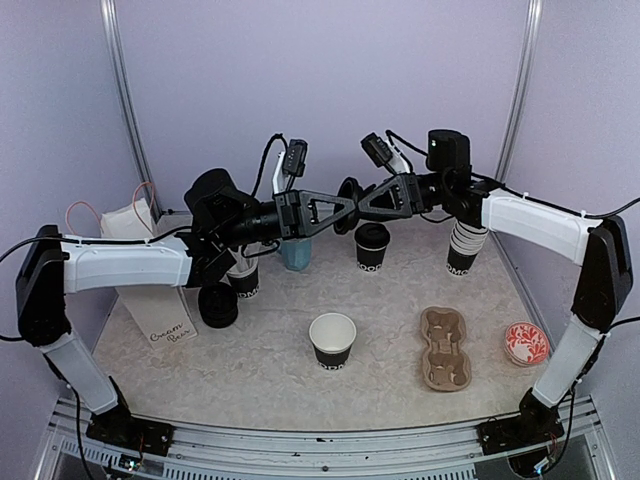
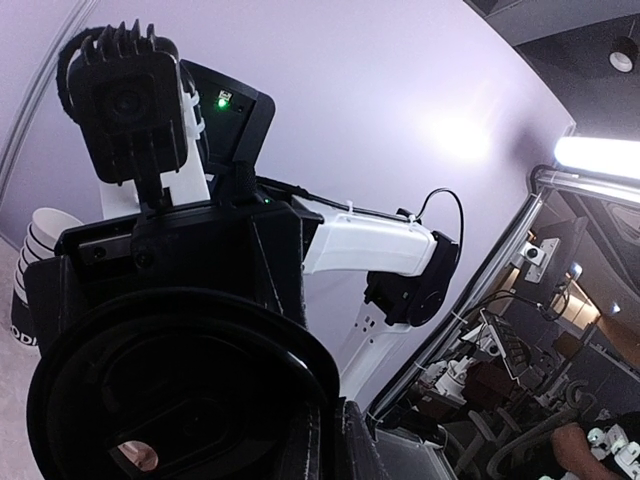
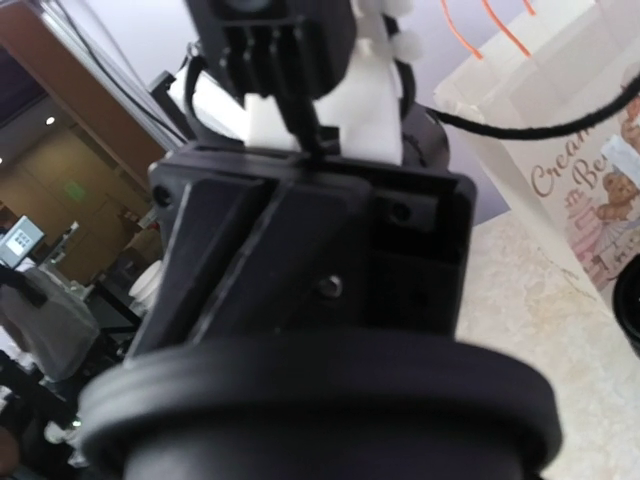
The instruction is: Pack the takeout coffee
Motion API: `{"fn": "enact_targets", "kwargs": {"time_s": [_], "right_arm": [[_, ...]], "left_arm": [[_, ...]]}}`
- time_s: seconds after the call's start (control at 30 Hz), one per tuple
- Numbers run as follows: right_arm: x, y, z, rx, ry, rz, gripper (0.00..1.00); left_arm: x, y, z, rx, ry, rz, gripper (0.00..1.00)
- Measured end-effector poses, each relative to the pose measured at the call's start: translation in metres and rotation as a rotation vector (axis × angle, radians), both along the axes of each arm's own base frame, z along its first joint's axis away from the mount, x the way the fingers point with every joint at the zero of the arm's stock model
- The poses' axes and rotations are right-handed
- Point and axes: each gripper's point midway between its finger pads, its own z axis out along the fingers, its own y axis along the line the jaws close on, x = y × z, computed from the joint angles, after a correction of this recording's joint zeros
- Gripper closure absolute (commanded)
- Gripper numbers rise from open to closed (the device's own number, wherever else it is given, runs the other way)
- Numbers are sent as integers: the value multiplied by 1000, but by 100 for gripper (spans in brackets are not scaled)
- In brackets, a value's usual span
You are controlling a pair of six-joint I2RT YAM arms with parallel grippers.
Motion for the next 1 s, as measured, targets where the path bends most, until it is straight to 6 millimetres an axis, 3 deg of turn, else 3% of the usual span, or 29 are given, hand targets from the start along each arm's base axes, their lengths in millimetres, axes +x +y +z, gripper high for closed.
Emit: {"fn": "enact_targets", "kwargs": {"time_s": [0.17,0.27,0.47,0.73,0.8,0.9,1.0], "right_arm": [[-2,-1,0,6,8,15,33],[-2,-1,0,7,10,18,34],[6,-6,-12,-10,3,-16,34],[24,-22,-55,-143,-124,-166,33],[24,-27,-63,-187,-187,-195,33],[21,-36,-71,-246,-274,-219,33],[17,-46,-76,-301,-353,-231,33]], "left_arm": [[-2,-2,0,2,-2,-13,100],[-2,-3,0,6,-4,-13,78],[3,-7,-18,123,-7,47,46],[-14,20,-53,465,-53,270,46],[-22,29,-69,560,-74,308,46],[-35,38,-114,714,-88,325,45],[-53,50,-178,894,-85,303,44]]}}
